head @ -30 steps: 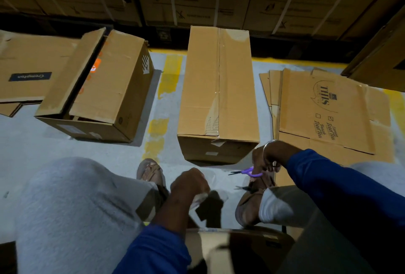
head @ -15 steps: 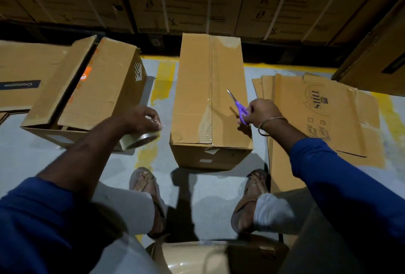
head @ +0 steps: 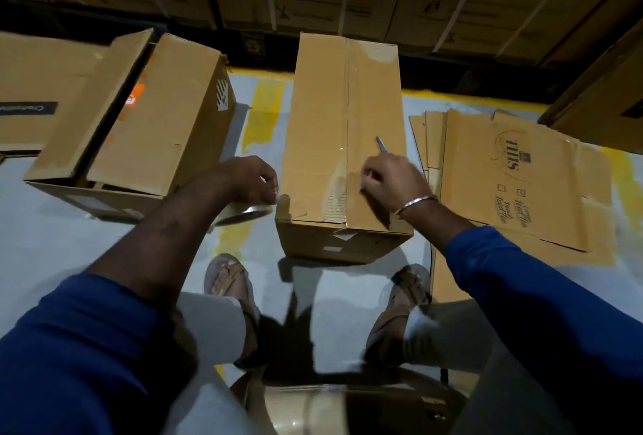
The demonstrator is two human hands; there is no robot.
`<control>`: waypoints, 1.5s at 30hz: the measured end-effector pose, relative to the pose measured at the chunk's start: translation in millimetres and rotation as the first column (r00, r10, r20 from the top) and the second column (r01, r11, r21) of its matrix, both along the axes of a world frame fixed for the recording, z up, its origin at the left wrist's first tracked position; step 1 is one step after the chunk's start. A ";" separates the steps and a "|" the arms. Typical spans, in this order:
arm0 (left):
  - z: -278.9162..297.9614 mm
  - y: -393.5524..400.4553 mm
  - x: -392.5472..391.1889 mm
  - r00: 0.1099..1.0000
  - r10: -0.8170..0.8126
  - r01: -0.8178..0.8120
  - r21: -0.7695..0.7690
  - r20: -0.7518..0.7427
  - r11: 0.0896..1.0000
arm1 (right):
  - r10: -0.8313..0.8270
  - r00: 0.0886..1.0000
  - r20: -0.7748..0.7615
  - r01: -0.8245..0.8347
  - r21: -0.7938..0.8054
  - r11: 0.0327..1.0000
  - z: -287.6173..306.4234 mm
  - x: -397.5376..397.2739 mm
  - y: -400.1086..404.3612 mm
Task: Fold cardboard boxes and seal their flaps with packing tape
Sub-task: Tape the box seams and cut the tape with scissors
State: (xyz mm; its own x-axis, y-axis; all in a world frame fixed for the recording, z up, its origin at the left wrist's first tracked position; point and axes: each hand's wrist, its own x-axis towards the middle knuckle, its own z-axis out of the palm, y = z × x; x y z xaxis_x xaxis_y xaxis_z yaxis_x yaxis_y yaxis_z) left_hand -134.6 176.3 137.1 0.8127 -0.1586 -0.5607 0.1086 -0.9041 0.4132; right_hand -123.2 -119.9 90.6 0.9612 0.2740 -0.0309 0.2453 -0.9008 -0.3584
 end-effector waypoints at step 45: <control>-53.7 -48.2 2.7 0.978 -0.177 0.094 -0.515 -0.113 0.852 | 0.067 0.986 0.153 0.011 -0.459 0.888 -62.5 -37.2 0.8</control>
State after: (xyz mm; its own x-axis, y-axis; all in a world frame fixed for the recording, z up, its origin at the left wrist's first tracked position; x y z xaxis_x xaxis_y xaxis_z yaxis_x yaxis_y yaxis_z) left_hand -131.9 128.1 83.3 0.6745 -0.5551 -0.4867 0.0984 -0.5858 0.8045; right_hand -160.5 -119.2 28.1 0.9558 0.2940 -0.0061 0.2920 -0.9465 0.1375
